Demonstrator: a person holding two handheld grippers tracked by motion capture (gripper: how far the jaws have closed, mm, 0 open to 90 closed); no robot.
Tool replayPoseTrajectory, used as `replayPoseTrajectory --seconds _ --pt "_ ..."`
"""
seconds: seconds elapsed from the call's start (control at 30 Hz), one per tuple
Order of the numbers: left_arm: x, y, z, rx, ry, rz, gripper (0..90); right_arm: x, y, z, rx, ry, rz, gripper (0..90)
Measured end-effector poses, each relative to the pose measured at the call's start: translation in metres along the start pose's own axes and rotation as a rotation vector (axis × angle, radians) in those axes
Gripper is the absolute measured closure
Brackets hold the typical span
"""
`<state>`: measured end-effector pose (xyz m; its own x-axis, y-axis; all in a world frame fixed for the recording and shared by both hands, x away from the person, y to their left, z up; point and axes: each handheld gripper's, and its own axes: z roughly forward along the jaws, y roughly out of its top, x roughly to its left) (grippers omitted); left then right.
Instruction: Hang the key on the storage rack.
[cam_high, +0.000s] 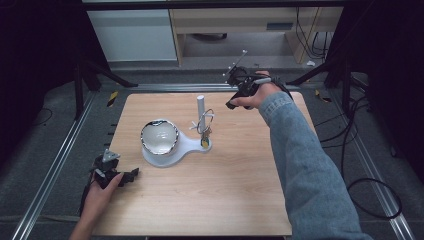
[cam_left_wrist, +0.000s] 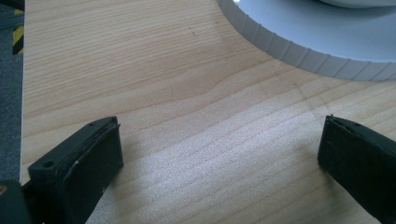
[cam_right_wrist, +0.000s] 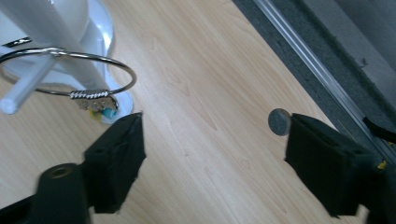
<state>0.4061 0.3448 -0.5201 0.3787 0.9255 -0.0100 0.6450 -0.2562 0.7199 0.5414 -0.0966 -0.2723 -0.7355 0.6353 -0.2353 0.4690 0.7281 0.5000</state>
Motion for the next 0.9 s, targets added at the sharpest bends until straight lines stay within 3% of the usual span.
replayPoseTrajectory --seconds 0.07,0.17,0.33,0.53,0.77,0.9 --pt "0.0 0.0 0.0 0.0 0.0 0.0 0.0 -0.003 -0.004 0.001 -0.015 -0.007 0.035 9.5" --pt "0.0 0.0 0.0 0.0 0.0 0.0 0.0 -0.005 -0.008 0.003 -0.034 -0.045 0.039 7.8" --pt "0.0 0.0 0.0 0.001 0.0 0.001 0.0 -0.007 -0.011 0.005 -0.045 -0.034 0.052 5.2" --pt "0.0 0.0 0.0 0.0 0.0 0.0 0.0 -0.007 -0.018 0.002 -0.102 -0.041 0.065 6.6" --pt "0.0 0.0 0.0 0.0 0.0 0.0 0.0 -0.011 -0.037 -0.002 -0.141 -0.092 0.06 9.8" --pt "0.0 0.0 0.0 0.0 0.0 0.0 0.0 -0.012 -0.048 -0.008 -0.226 -0.156 0.043 9.8"
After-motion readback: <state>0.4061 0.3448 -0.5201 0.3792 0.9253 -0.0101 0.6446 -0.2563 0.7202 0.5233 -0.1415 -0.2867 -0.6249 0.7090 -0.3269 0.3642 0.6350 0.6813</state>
